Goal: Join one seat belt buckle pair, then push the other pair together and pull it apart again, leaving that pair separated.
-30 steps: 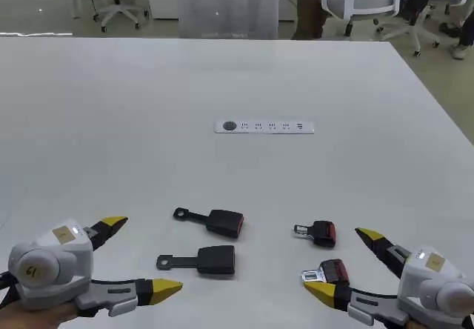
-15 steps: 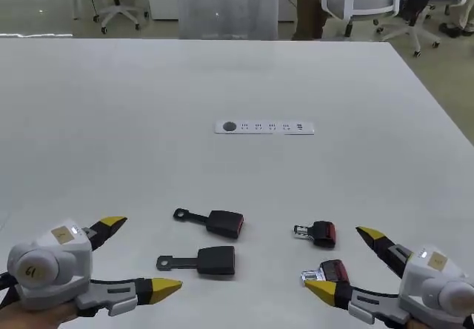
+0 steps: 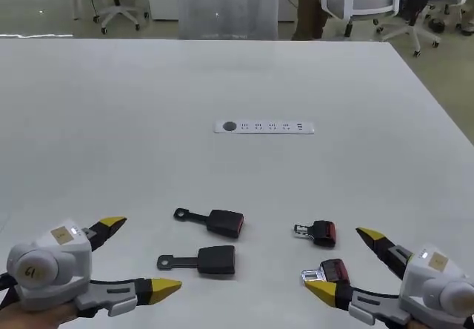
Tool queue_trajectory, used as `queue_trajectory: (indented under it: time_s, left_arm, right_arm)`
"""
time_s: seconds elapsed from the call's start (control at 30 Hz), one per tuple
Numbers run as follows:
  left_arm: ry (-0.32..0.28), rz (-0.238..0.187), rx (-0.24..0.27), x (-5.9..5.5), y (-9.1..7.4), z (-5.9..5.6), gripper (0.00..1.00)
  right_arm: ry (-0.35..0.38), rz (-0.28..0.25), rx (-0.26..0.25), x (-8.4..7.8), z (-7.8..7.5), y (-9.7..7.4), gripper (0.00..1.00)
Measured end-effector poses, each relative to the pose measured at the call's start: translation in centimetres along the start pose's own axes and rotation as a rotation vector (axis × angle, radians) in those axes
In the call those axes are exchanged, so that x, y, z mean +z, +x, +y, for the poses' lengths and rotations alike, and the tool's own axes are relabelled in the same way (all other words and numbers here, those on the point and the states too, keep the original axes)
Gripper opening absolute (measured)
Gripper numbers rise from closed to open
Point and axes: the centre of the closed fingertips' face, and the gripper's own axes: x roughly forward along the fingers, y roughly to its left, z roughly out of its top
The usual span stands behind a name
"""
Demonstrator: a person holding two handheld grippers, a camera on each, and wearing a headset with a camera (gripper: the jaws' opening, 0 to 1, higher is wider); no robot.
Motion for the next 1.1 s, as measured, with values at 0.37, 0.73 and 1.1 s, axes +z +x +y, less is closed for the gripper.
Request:
queue_trajectory:
  time_s: [0.37, 0.73, 1.1]
  left_arm:
    - [-0.001, 0.002, -0.001, 0.0, 0.1, -0.1, 0.98]
    - [0.005, 0.013, -0.001, -0.2, 0.3, 0.0, 0.98]
    - [0.003, 0.024, -0.014, -0.4, 1.0, 0.1, 0.98]
  right_arm:
    - [0.008, 0.001, 0.003, -0.2, -0.1, -0.1, 0.93]
    - [0.011, 0.019, 0.012, -0.7, -0.2, 0.0, 0.93]
    - [0.007, 0.04, 0.025, -1.2, 0.0, 0.5, 0.92]
